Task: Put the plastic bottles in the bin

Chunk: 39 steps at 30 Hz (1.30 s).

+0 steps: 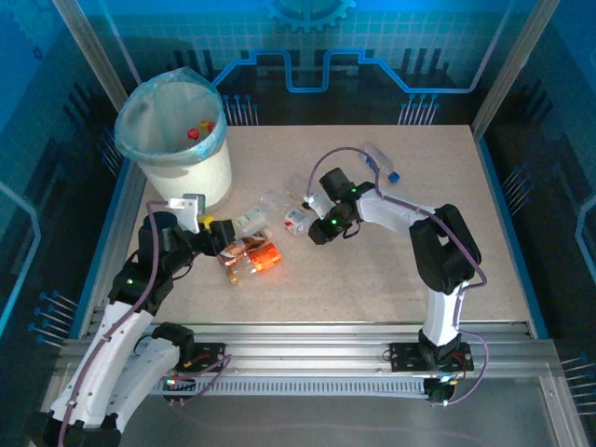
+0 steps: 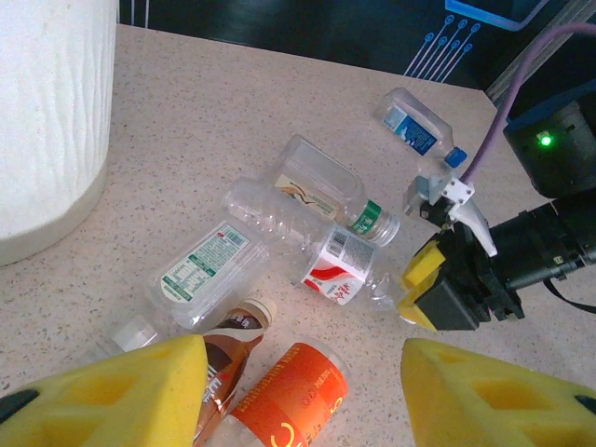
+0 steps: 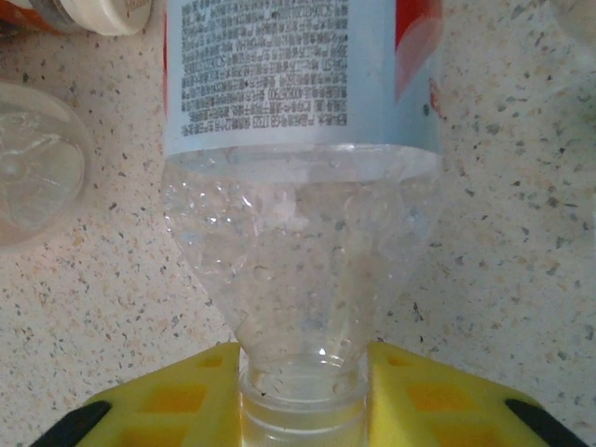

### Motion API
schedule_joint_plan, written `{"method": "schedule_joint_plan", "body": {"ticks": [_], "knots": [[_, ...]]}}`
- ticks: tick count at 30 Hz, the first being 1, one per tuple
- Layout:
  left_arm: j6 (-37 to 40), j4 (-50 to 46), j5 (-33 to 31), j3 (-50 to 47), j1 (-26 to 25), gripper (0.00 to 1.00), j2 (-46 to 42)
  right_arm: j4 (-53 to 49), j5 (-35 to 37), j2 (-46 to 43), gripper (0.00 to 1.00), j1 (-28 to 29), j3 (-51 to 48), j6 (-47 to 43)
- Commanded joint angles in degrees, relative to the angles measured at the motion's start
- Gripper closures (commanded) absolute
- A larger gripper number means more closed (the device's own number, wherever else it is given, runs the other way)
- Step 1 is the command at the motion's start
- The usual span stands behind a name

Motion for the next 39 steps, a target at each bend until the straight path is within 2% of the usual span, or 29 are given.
{"method": "schedule_joint_plan", "body": {"ticks": [1, 3, 5, 10, 16, 23, 31, 35, 39], "knots": [[-1.36, 1.15, -1.75, 1.6, -0.46, 0.41, -0.29, 0.69, -0.22, 0.05, 0.53, 0.59, -1.0, 0.97], [-1.56, 1.27, -2.37, 1.52, -0.43, 0.41, -0.38, 0.95, 0.93, 0.89, 0.44, 0.94, -1.08, 0.94], [-1.65, 1.18, -2.59, 1.73, -0.47, 0.41, -0.46, 1.21, 2.3, 1.6, 0.41, 1.44, -0.91, 1.0], [-0.99, 0.28, -3.06, 2.06, -0.47, 0.4, -0.8, 1.93, 2.05, 1.94, 0.44, 1.84, -0.88, 1.13], [-0.86, 0.2, -3.08, 2.12, -0.47, 0.4, -0.97, 0.66, 1.55, 2.65, 0.53, 1.83, 0.21, 0.63], [-0.68, 0.52, -3.12, 2.25, -0.45, 0.4, -0.9, 0.08, 2.83, 3.63, 0.45, 1.94, 0.06, 0.6], [-0.43, 0.18, -3.18, 2.63, -0.46, 0.4, -0.87, -0.08, 1.29, 1.77, 0.61, 1.94, -0.4, -0.17], [-0.83, -0.19, -3.18, 3.75, -0.47, 0.33, -0.9, -1.0, 1.0, -0.13, 0.7, 1.34, -0.23, 0.3], [-1.85, -0.08, -2.99, 5.18, -0.41, 0.31, -0.56, -1.3, 0.74, -3.17, 0.73, 0.29, -1.48, 1.16]]}}
